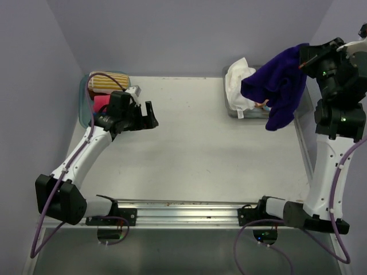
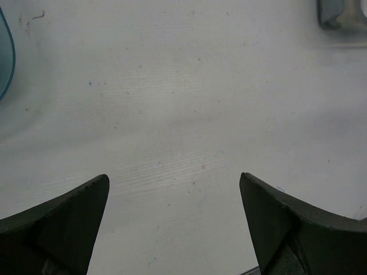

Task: Roll the towels
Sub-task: Move the towel to the center of the board, then flatten the towel

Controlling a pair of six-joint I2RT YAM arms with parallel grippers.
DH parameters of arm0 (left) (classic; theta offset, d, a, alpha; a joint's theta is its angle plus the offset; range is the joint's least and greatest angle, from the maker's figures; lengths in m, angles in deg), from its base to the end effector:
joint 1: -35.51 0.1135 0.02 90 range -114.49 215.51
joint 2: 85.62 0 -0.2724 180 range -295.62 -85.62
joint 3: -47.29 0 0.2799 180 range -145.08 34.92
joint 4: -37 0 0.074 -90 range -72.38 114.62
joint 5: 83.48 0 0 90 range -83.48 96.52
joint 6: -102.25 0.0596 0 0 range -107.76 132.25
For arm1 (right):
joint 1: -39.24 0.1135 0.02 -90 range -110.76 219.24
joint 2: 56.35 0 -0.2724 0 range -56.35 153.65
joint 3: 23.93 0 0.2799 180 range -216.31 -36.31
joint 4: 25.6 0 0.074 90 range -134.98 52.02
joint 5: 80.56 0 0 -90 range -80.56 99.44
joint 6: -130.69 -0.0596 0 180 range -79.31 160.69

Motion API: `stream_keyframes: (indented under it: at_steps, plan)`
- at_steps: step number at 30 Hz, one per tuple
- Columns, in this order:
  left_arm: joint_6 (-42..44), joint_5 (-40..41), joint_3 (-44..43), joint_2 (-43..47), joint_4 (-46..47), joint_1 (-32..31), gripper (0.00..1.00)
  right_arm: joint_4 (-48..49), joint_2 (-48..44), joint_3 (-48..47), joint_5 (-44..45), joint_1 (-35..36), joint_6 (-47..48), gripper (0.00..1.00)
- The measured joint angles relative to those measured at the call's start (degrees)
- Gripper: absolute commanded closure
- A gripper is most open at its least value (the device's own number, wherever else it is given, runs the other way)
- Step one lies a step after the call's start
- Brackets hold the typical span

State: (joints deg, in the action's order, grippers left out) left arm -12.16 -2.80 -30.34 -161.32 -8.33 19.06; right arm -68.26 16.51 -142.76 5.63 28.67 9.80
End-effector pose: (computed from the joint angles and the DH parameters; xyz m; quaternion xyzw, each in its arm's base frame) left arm 0.3128 -0.1024 0.2956 -0.0315 0.9154 -0.2075 0.3434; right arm 0.2637 -0.0452 0.5827 0.2202 0.6502 0.1507 0.7114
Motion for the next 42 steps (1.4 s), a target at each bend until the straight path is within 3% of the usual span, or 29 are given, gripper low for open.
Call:
stream_keyframes:
  at_steps: [5,8,12,13,14,18,21,28,33,37,40,42]
  plan:
    - [0.00,1.27,0.00,0.98,-2.49,1.42,0.00,0.31,-3.78,0.15,-9.18,4.85,-0.13,1.00]
    - [0.00,1.77,-0.11,1.25,-3.63,3.50,0.00,0.57,-5.81,5.51,-11.39,13.70,0.07,1.00]
    - [0.00,2.34,-0.44,1.27,-4.42,5.88,0.00,3.26,-7.26,20.11,-12.31,28.17,-0.76,1.00]
    - [0.00,2.47,-0.59,1.27,-4.52,6.12,0.00,4.44,-6.75,23.98,-12.11,31.17,-1.18,0.87]
    - [0.02,2.58,-0.76,1.27,-4.59,6.19,0.00,4.94,-5.40,27.67,-11.89,34.03,-1.90,0.51]
    - [0.55,3.15,-1.22,1.42,-4.50,5.25,0.00,4.87,5.31,34.53,-10.32,40.48,-2.12,0.30]
    - [1.16,2.67,-1.49,1.44,-4.50,3.72,0.00,3.72,9.38,39.19,-5.88,41.07,-1.84,0.30]
    - [-0.11,1.03,0.57,-2.71,-0.76,-5.16,0.02,1.70,4.55,46.51,3.28,39.58,-0.79,0.29]
    - [-2.60,0.81,2.19,-11.69,2.32,-13.94,0.06,2.05,4.59,52.11,4.42,34.67,-0.35,0.20]
    - [-3.72,1.27,3.58,-15.80,3.67,-17.62,0.11,2.69,10.19,52.68,4.39,31.93,0.76,0.13]
    - [-4.31,2.73,4.79,-17.99,4.50,-17.59,0.19,4.11,15.43,52.68,4.33,31.89,1.22,0.19]
    - [-4.79,3.04,5.27,-19.76,5.51,-17.42,0.32,5.05,18.36,52.68,4.24,31.93,1.73,0.41]
